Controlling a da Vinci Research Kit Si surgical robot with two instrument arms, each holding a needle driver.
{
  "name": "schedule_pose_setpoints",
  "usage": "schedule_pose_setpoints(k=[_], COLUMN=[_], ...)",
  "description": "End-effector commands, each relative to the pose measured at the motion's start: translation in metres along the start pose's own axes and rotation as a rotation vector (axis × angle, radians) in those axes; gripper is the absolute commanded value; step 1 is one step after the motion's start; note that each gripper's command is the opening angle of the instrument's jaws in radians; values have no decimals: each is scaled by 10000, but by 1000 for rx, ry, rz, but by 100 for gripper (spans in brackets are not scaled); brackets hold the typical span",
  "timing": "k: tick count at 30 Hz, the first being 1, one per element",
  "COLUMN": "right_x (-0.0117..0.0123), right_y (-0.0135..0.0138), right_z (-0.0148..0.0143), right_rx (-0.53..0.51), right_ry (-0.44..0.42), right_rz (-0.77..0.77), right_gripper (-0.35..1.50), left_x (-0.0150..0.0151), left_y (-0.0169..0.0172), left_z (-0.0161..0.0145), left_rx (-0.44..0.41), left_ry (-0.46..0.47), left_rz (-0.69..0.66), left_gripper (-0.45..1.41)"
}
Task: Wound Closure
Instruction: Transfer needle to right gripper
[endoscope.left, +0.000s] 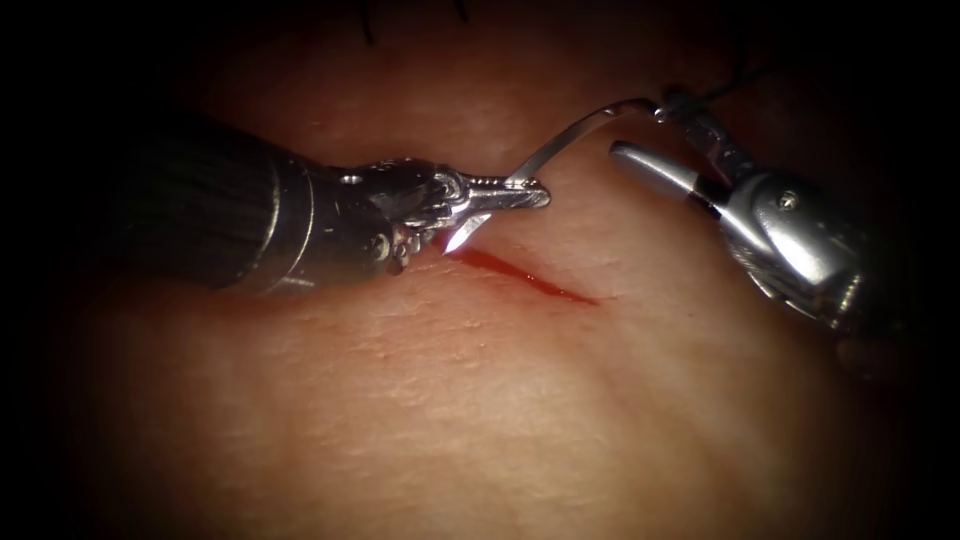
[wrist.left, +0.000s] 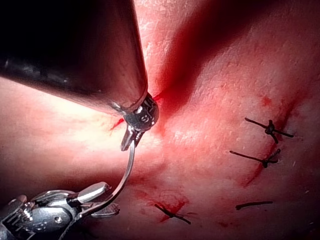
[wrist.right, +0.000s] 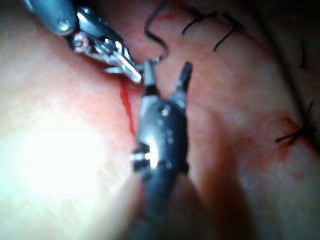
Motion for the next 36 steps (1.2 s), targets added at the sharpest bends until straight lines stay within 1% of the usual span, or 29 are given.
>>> schedule_pose_setpoints(k=[1,6,11,16,21,24,25,26,27,36], right_x=[-6,-7,-7,-7,-8,-8,-9,-9,-9,-8], right_y=[-3,-11,-18,-17,-17,-18,-18,-19,-19,-19], right_z=[12,20,27,28,31,32,32,31,31,29], right_rx=[7,29,31,32,26,25,25,25,26,28], right_ry=[3,12,17,15,17,18,18,15,13,-4], right_rz=[-1,-3,-4,-4,-16,-22,-22,-29,-35,-60], right_gripper=[53,54,51,41,26,9,-8,-18,-35,-35], left_x=[-8,-8,-9,-10,-10,-11,-11,-11,-11,-14], left_y=[-4,-4,-3,-2,-2,-2,-1,-1,-1,2], left_z=[4,6,7,7,9,9,9,9,9,12], left_rx=[-3,-6,-10,-13,-14,-16,-16,-16,-17,-27], left_ry=[-5,-7,-10,-11,-12,-13,-13,-13,-14,-16], left_rz=[-1,-1,-2,-2,-2,-2,-2,-2,-3,3], left_gripper=[-45,-45,-45,-45,-45,-45,-45,-45,-45,-45])
